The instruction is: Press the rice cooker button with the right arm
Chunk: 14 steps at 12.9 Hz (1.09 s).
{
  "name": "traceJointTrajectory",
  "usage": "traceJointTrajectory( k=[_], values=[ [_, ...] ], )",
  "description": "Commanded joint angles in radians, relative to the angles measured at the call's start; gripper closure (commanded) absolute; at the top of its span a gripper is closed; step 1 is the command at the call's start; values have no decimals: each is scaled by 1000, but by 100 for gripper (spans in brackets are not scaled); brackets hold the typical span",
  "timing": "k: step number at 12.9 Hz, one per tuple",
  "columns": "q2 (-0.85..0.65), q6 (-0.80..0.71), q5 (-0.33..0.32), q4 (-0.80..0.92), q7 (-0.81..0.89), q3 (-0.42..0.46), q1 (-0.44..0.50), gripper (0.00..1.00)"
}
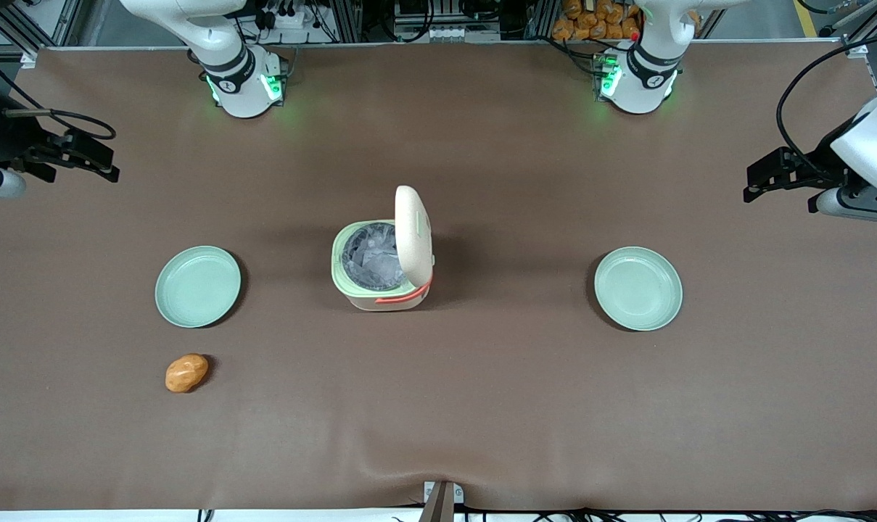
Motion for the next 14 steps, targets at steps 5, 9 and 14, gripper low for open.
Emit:
traceJointTrajectory(
  k=[5,9,14],
  values=[
    [-41,6,22,-40,-49,0,-20,0],
    [-40,-22,20,-24,-34,1,-19,0],
    [-36,-37,8,2,-24,-2,-6,0]
  ],
)
